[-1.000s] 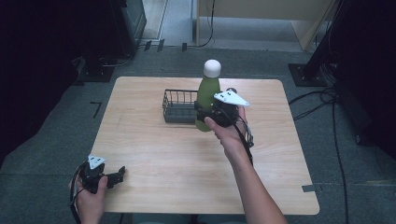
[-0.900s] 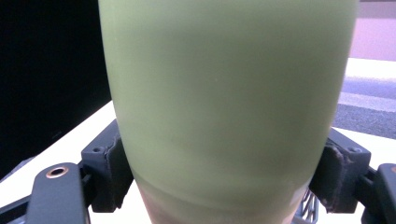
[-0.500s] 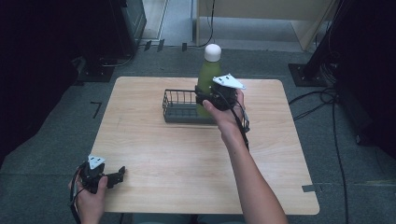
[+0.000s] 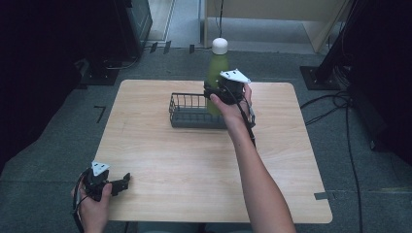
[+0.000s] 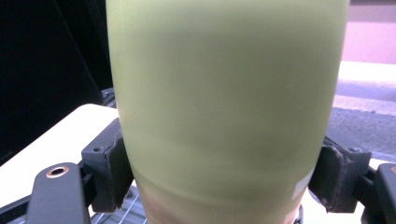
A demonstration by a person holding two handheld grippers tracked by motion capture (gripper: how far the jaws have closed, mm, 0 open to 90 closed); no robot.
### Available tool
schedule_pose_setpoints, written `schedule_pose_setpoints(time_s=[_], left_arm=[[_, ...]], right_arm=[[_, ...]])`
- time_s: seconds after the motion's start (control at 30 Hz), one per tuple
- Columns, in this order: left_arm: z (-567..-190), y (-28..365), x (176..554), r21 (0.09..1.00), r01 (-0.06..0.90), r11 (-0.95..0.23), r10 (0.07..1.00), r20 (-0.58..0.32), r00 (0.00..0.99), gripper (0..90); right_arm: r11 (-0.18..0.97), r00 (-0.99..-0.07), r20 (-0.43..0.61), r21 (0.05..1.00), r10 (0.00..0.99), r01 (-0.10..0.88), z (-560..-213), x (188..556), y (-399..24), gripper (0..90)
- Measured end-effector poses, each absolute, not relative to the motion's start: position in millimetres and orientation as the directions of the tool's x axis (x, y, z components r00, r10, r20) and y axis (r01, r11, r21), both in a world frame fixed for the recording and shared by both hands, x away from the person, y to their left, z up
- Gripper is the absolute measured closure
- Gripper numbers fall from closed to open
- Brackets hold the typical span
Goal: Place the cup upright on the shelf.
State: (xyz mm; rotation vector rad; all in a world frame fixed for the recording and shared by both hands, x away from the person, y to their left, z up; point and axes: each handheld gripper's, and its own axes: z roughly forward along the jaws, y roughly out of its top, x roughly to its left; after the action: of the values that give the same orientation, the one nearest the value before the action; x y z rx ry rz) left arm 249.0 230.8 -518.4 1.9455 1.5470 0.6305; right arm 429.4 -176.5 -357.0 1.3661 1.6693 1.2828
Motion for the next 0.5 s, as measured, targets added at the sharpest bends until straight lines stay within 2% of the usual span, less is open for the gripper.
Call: schedule_pose_setpoints(time_s=[0.5], left_arm=[[-518,231,249,0.687,0.707,-0.168,0.975,0.013,0.22,0.1]], right_arm=[[0.017,-0.248,0.071,0.942,0.966,0.336,-366,453,-186,20.2]])
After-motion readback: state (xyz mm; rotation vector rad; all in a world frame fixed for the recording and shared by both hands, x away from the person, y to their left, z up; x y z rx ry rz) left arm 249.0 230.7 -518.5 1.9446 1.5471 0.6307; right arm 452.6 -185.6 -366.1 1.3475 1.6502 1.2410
